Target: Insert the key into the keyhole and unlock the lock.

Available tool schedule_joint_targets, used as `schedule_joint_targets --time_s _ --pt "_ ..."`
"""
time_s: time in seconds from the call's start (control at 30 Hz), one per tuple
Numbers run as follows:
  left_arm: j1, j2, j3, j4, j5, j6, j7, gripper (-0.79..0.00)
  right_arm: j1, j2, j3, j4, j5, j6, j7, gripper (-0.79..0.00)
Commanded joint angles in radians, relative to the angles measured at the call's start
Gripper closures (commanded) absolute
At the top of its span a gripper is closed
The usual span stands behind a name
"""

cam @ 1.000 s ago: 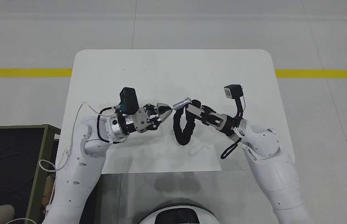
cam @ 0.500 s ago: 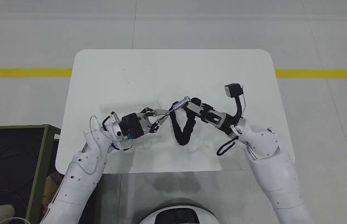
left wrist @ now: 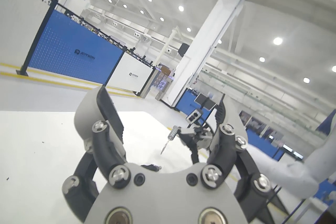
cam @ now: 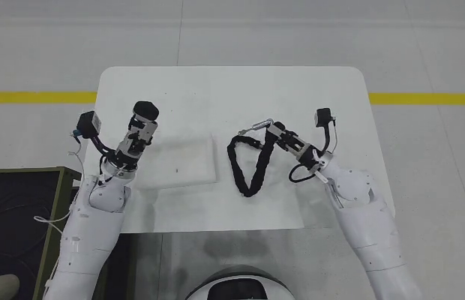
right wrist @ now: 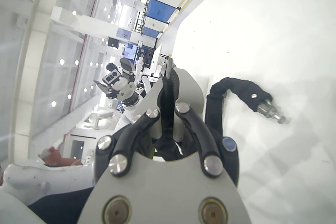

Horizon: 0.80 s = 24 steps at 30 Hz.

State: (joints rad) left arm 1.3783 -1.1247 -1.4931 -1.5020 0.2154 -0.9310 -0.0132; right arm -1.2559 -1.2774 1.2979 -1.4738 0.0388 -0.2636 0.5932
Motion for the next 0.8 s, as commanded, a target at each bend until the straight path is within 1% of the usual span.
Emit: schedule_joint_targets --time_s 0.0,0.03,0.07,0.1,0.23,0.3,0.37,0.43,0.53,0.6,0.77 --pt "0.011 0.003 0.001 -0.009 -0.14 0.014 -0.066 -0.785 0.017 -0.004 -0.009 0.045 0.027 0.007 -0.006 0.0" --pt "0.011 0.003 0.001 -0.009 -0.14 0.014 -0.066 -0.785 0.025 -0.006 -0.015 0.067 0.033 0.012 -0.008 -0.006" --pt "0.011 0.003 0.001 -0.009 -0.14 0.014 -0.066 -0.785 0.032 -0.008 -0.021 0.083 0.04 0.017 -0.012 -0.363" --pt "0.011 0.003 0.001 -0.009 -0.14 0.014 -0.066 -0.785 0.039 -0.009 -0.026 0.096 0.046 0.018 -0.019 -0.785" --pt "0.011 0.003 0.001 -0.009 -0.14 0.014 -0.066 -0.785 0.055 -0.013 -0.038 0.134 -0.001 0.033 -0.061 -0.785" --pt "0.011 0.003 0.001 -0.009 -0.14 0.014 -0.066 -0.785 0.056 -0.015 -0.041 0.139 0.022 0.049 -0.063 -0.785" --pt "0.011 0.003 0.001 -0.009 -0.14 0.014 -0.066 -0.785 0.058 -0.011 -0.041 0.13 -0.065 0.055 -0.08 -0.785" --pt "0.011 0.003 0.001 -0.009 -0.14 0.014 -0.066 -0.785 0.046 -0.009 -0.036 0.099 -0.103 0.062 -0.113 -0.785" --pt "0.011 0.003 0.001 -0.009 -0.14 0.014 -0.066 -0.785 0.018 -0.003 -0.027 0.021 -0.227 0.03 -0.181 -0.785" --pt "0.011 0.003 0.001 -0.009 -0.14 0.014 -0.066 -0.785 -0.001 -0.004 -0.024 -0.008 -0.239 0.029 -0.22 -0.785" --pt "0.011 0.003 0.001 -0.009 -0.14 0.014 -0.066 -0.785 -0.001 -0.004 -0.024 -0.008 -0.239 0.029 -0.22 -0.785"
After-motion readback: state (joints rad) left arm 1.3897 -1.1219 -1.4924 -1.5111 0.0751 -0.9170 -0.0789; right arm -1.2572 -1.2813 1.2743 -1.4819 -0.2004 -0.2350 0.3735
